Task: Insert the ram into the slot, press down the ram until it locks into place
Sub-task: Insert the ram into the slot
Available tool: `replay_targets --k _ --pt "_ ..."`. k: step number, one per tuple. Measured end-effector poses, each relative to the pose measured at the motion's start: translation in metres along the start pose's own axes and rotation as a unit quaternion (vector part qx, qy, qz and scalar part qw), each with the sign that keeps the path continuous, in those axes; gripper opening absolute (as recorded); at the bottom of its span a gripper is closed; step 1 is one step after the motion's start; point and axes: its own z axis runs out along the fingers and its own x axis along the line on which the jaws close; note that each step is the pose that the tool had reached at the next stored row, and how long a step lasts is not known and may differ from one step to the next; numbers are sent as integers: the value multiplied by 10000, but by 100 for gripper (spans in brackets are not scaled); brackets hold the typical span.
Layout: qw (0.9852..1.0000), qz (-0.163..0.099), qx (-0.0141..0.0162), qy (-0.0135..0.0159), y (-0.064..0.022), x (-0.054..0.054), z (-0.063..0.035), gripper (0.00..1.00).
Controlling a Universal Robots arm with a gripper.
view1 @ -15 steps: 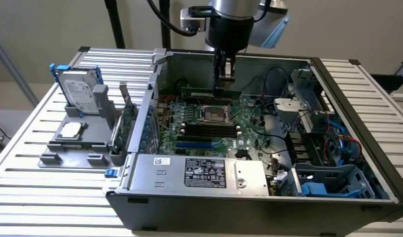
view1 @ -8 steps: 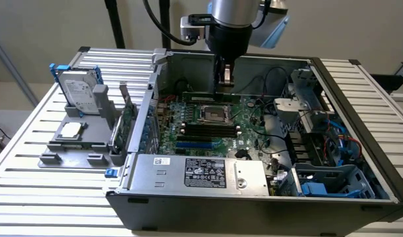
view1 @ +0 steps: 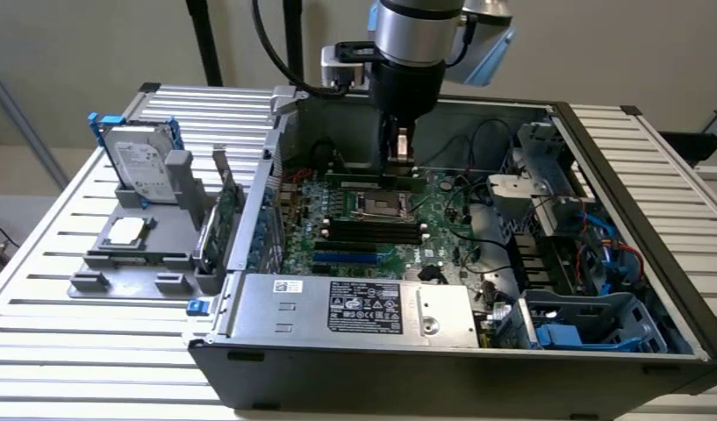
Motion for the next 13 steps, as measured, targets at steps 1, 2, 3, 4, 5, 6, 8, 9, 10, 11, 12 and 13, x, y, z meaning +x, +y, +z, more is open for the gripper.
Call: replay_targets --k 1,2,3,4,5,6,8,9,10,11,12,13 --pt "10000 1 0 0 -1 0 18 13" --pt "10000 0 1 0 -3 1 37 13" --pt "10000 0 1 1 -6 1 54 13" --pt "10000 -1 2 0 -9 1 72 13" --pt "10000 0 2 0 -13 2 90 13" --pt "10000 0 2 0 -17 2 108 13" --pt "10000 0 2 1 -26 3 145 13" --pt "10000 0 3 0 -31 4 163 13" --pt "10000 0 3 0 -35 4 181 13" --pt "10000 0 3 0 -40 4 198 13" --pt "10000 0 3 0 -44 5 216 13" --pt "10000 0 4 0 -47 6 234 13"
